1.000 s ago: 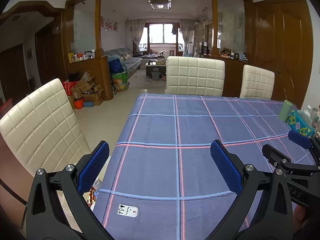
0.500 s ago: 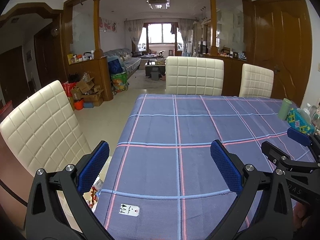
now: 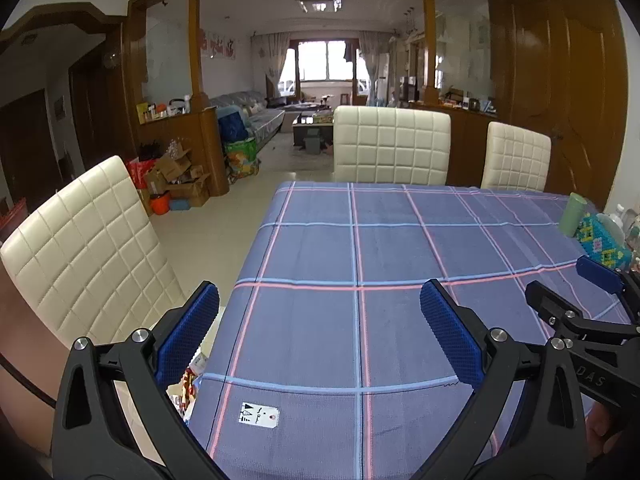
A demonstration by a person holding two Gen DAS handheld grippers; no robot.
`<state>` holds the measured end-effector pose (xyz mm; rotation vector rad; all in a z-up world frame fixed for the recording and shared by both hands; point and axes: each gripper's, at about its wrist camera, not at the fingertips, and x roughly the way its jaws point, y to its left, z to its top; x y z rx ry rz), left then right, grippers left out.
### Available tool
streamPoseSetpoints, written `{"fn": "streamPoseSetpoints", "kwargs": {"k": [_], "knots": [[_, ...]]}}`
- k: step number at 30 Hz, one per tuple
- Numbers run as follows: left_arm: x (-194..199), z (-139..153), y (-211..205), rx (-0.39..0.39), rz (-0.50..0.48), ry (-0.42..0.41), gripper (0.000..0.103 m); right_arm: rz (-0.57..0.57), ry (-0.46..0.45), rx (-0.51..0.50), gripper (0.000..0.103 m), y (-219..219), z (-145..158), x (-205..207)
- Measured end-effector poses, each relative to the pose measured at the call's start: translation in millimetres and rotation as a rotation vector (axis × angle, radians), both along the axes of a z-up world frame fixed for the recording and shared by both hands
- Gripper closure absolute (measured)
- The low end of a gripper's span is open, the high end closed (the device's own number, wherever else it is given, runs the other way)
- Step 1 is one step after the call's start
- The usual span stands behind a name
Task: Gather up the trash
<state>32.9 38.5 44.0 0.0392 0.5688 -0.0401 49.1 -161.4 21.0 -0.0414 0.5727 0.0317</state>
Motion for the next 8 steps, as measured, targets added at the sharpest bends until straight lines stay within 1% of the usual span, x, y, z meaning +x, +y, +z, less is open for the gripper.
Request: {"fn": "streamPoseSetpoints", "kwargs": {"k": [3,8], "knots": [[3.6,-2.0,1.7,0.003,0.014,0.012,0.004,0.0,-0.001,0.0,0.022,0.1,-0.4,-0.2],[2.4,-2.8,-0.9,0.025,0.007,0.0,0.004,0.002,0.005,0.001,0.022,1.4,-1.1,-0.1]]}}
